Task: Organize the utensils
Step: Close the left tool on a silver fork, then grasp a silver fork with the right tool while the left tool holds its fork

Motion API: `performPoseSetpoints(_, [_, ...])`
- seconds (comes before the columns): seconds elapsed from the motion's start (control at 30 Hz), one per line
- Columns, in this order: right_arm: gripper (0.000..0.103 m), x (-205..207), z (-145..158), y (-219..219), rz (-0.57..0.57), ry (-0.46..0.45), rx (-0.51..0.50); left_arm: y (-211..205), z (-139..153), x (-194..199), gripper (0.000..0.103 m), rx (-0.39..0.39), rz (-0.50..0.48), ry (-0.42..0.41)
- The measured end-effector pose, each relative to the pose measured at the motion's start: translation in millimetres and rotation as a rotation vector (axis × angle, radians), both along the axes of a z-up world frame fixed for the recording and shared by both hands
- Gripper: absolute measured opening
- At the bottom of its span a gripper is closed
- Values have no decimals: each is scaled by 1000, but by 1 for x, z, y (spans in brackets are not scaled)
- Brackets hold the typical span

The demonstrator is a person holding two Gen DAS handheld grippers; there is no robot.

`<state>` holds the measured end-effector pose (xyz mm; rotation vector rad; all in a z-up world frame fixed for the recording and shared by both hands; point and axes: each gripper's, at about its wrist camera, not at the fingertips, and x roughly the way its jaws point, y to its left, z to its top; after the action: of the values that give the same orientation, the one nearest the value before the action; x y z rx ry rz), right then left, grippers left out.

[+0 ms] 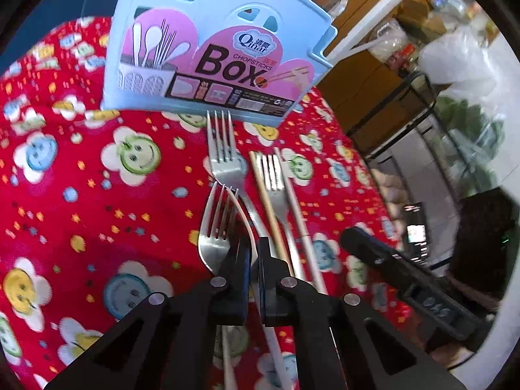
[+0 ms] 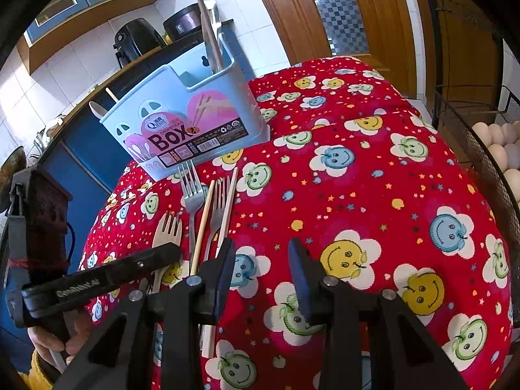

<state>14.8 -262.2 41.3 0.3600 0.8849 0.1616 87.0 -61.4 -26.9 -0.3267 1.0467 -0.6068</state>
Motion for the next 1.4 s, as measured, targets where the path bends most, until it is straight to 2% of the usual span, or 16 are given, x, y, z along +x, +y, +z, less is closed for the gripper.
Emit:
performPoseSetpoints(0.13, [37, 0, 0, 1, 3, -3, 0, 5, 8, -3, 4, -25, 5, -13])
performPoseSetpoints(0.37, [37, 0, 0, 4, 14, -3, 0, 24, 20, -1, 4, -172, 3, 27])
performPoseSetpoints(0.53, [37, 0, 2, 7, 21, -6, 0, 39, 21, 2, 4, -157, 41, 45])
performPoseSetpoints(0.7, [37, 0, 3, 14, 41, -10, 0, 64, 17, 5, 4, -223, 77, 91])
performPoseSetpoints(0.87, [37, 3, 2, 24, 64, -6, 5, 86, 16, 5, 4, -231, 117, 104])
performPoseSetpoints(1.13, [37, 5, 3, 53, 127, -6, -7, 119, 10, -3, 4, -231, 138, 113])
performPoseSetpoints(1.4, [37, 1, 2, 89, 212, -1, -1, 145, -2, -13, 4, -282, 167, 142])
